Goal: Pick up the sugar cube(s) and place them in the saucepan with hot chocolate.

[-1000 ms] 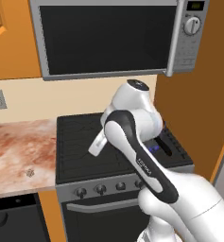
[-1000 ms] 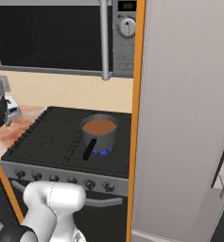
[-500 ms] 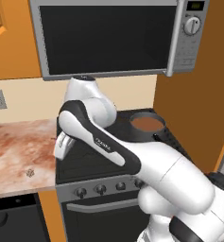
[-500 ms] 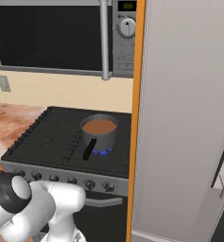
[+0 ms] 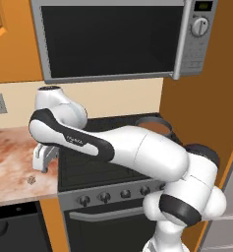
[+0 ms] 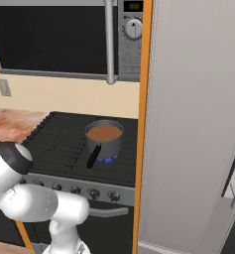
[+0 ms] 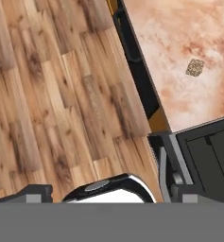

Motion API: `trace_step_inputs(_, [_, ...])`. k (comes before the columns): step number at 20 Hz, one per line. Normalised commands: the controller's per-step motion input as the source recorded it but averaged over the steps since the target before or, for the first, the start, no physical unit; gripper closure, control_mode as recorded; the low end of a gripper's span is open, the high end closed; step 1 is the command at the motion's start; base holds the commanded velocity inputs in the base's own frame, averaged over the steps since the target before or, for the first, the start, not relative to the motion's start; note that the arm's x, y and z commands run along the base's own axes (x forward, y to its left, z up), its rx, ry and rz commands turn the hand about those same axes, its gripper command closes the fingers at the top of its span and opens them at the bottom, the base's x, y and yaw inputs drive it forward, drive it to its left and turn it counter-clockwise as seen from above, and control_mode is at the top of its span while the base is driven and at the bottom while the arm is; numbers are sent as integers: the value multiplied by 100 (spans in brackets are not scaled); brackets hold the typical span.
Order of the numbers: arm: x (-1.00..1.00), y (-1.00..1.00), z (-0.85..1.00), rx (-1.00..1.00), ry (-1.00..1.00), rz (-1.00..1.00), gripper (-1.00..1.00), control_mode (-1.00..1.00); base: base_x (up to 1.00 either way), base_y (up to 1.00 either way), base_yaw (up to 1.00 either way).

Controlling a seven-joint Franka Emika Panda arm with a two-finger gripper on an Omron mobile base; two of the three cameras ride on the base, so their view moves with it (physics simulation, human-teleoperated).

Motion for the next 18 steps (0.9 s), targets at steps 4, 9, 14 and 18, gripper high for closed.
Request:
trace_step_inputs(4, [0,0,-38,-4,-2,0,-100,-100,0,0,0])
trace_step_inputs(9, [6,0,-27,-4,-1,0,-100,-100,0,0,0])
trace_step_inputs(14, [36,1,-12,-1,0,-2,-100,-100,0,0,0])
trace_step_inputs(18, [46,5,-18,-1,0,-3,-100,-100,0,0,0])
